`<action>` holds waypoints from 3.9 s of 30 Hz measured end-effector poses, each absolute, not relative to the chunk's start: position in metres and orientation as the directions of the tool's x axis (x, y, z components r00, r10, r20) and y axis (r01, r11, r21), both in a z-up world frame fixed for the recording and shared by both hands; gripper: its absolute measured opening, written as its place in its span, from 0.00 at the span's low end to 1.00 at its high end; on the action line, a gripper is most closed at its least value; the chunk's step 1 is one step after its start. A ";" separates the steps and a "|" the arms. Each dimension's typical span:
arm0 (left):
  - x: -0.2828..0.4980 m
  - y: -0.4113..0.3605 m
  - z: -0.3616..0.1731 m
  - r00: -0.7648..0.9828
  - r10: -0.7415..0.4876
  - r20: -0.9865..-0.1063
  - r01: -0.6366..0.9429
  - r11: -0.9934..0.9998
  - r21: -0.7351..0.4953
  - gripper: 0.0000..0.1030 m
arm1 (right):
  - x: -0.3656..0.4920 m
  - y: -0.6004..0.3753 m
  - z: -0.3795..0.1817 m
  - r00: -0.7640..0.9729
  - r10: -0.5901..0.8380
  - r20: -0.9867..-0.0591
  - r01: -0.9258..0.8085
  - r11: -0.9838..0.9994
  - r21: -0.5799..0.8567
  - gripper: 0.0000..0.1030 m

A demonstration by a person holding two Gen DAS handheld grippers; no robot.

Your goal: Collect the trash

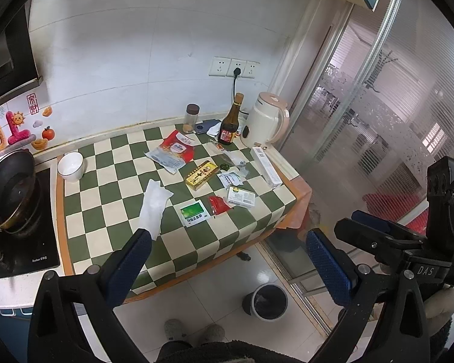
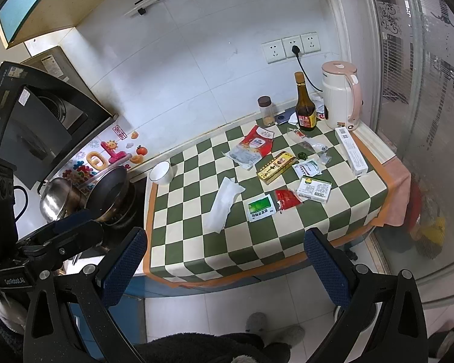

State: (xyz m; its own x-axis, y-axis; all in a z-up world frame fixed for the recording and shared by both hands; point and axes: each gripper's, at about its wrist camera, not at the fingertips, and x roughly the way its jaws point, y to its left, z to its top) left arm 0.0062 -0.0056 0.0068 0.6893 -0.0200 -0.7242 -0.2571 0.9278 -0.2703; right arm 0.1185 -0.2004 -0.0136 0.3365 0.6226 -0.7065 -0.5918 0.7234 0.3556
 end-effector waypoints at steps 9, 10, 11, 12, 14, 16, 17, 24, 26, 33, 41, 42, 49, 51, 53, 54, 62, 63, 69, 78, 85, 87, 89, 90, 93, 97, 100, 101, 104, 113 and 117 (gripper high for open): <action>0.006 -0.005 0.007 0.689 -0.021 -0.725 -0.258 0.927 -0.272 1.00 | 0.119 -0.200 -0.012 0.336 0.622 -0.707 -0.591 0.724 0.356 1.00; 0.007 -0.006 0.006 0.689 -0.021 -0.725 -0.258 0.927 -0.272 1.00 | 0.119 -0.199 -0.012 0.336 0.622 -0.707 -0.591 0.724 0.356 1.00; 0.007 -0.008 0.006 0.689 -0.021 -0.725 -0.258 0.927 -0.272 1.00 | 0.120 -0.199 -0.012 0.335 0.622 -0.708 -0.592 0.723 0.356 1.00; 0.007 -0.007 0.006 0.689 -0.021 -0.725 -0.258 0.927 -0.272 1.00 | 0.120 -0.199 -0.012 0.335 0.622 -0.708 -0.592 0.723 0.355 1.00; 0.007 -0.006 0.006 0.688 -0.023 -0.725 -0.257 0.927 -0.274 1.00 | 0.120 -0.200 -0.011 0.335 0.622 -0.708 -0.591 0.724 0.356 1.00; 0.007 -0.008 0.005 0.688 -0.023 -0.725 -0.257 0.927 -0.273 1.00 | 0.119 -0.199 -0.012 0.334 0.622 -0.708 -0.593 0.723 0.355 1.00; 0.008 -0.009 0.005 0.688 -0.023 -0.725 -0.257 0.927 -0.274 1.00 | 0.119 -0.199 -0.011 0.334 0.622 -0.708 -0.593 0.723 0.355 1.00; 0.006 -0.005 0.007 0.688 -0.021 -0.725 -0.258 0.927 -0.272 1.00 | 0.119 -0.196 -0.012 0.331 0.624 -0.708 -0.595 0.720 0.356 1.00; 0.007 -0.006 0.005 0.687 -0.023 -0.726 -0.258 0.926 -0.274 1.00 | 0.119 -0.196 -0.013 0.327 0.626 -0.708 -0.596 0.718 0.359 1.00; 0.001 -0.006 0.002 0.684 -0.022 -0.729 -0.259 0.927 -0.271 1.00 | 0.114 -0.188 -0.013 0.319 0.628 -0.710 -0.597 0.715 0.363 1.00; 0.001 -0.007 -0.001 0.679 0.061 -0.732 -0.304 0.930 -0.204 1.00 | 0.114 -0.189 -0.017 0.352 0.613 -0.708 -0.563 0.743 0.363 1.00; 0.003 -0.007 -0.003 0.673 0.111 -0.732 -0.331 0.930 -0.162 1.00 | 0.115 -0.191 -0.019 0.373 0.596 -0.711 -0.543 0.762 0.354 1.00; 0.054 0.015 -0.038 0.571 0.348 -0.743 -0.465 0.883 0.056 1.00 | 0.158 -0.212 -0.053 0.453 0.461 -0.763 -0.371 0.876 0.309 1.00; 0.073 0.019 -0.055 0.536 0.375 -0.757 -0.480 0.872 0.093 1.00 | 0.177 -0.217 -0.069 0.458 0.422 -0.782 -0.327 0.898 0.292 1.00; 0.095 0.023 -0.066 0.499 0.390 -0.774 -0.480 0.868 0.128 1.00 | 0.192 -0.218 -0.086 0.456 0.388 -0.801 -0.297 0.915 0.274 1.00; 0.110 0.024 -0.076 0.476 0.392 -0.787 -0.473 0.869 0.147 1.00 | 0.202 -0.220 -0.095 0.451 0.378 -0.809 -0.283 0.920 0.272 1.00; 0.217 0.027 -0.154 0.331 0.337 -0.882 -0.347 0.912 0.218 1.00 | 0.303 -0.227 -0.175 0.365 0.296 -0.883 -0.201 0.951 0.235 1.00; 0.232 0.029 -0.167 0.308 0.323 -0.895 -0.327 0.919 0.219 1.00 | 0.318 -0.225 -0.187 0.345 0.285 -0.894 -0.188 0.955 0.231 1.00; 0.323 0.047 -0.246 0.193 0.265 -0.945 -0.187 0.955 0.230 1.00 | 0.393 -0.210 -0.240 0.287 0.191 -0.939 -0.117 0.980 0.163 1.00; 0.423 0.072 -0.337 0.066 0.168 -0.983 -0.035 0.985 0.166 0.97 | 0.525 -0.166 -0.321 0.165 0.046 -0.985 -0.086 0.996 0.032 1.00; 0.446 0.082 -0.347 0.026 0.068 -0.997 -0.015 0.998 0.067 0.60 | 0.599 -0.128 -0.365 0.128 -0.030 -0.991 -0.146 0.988 -0.049 0.86; 0.448 0.085 -0.342 0.030 0.072 -0.997 -0.036 0.997 0.071 0.60 | 0.613 -0.116 -0.379 0.109 -0.045 -0.993 -0.177 0.982 -0.064 0.69; 0.449 0.087 -0.338 0.031 0.077 -0.997 -0.046 0.996 0.076 0.59 | 0.620 -0.109 -0.389 0.102 -0.074 -0.992 -0.199 0.975 -0.094 0.58; 0.449 0.089 -0.336 0.031 0.079 -0.996 -0.057 0.995 0.077 0.59 | 0.621 -0.106 -0.393 0.107 -0.088 -0.990 -0.209 0.972 -0.109 0.58; 0.447 0.090 -0.331 0.019 0.092 -0.996 -0.081 0.993 0.090 0.59 | 0.616 -0.109 -0.395 0.107 -0.062 -0.992 -0.208 0.975 -0.084 0.56; 0.438 0.088 -0.329 0.027 0.087 -0.996 -0.094 0.992 0.084 0.59 | 0.586 -0.128 -0.396 0.020 0.001 -1.000 -0.152 0.988 -0.002 0.55; 0.436 0.090 -0.329 0.036 0.084 -0.996 -0.103 0.992 0.080 0.61 | 0.559 -0.143 -0.400 -0.031 0.018 -0.999 -0.107 0.994 0.021 0.54; 0.435 0.092 -0.328 0.036 0.080 -0.996 -0.105 0.992 0.076 0.62 | 0.553 -0.146 -0.401 -0.043 0.020 -0.999 -0.098 0.995 0.024 0.53; 0.438 0.097 -0.329 0.036 0.055 -0.998 -0.102 0.993 0.051 0.63 | 0.548 -0.151 -0.405 -0.065 0.023 -0.998 -0.084 0.996 0.029 0.53; 0.458 0.110 -0.335 0.049 0.017 -0.999 -0.090 0.996 0.013 0.59 | 0.565 -0.132 -0.415 -0.024 -0.054 -0.998 -0.110 0.993 -0.051 0.54; 0.460 0.103 -0.341 0.063 0.029 -0.998 -0.074 0.997 0.024 0.56 | 0.563 -0.123 -0.412 0.012 -0.074 -0.997 -0.117 0.990 -0.075 0.51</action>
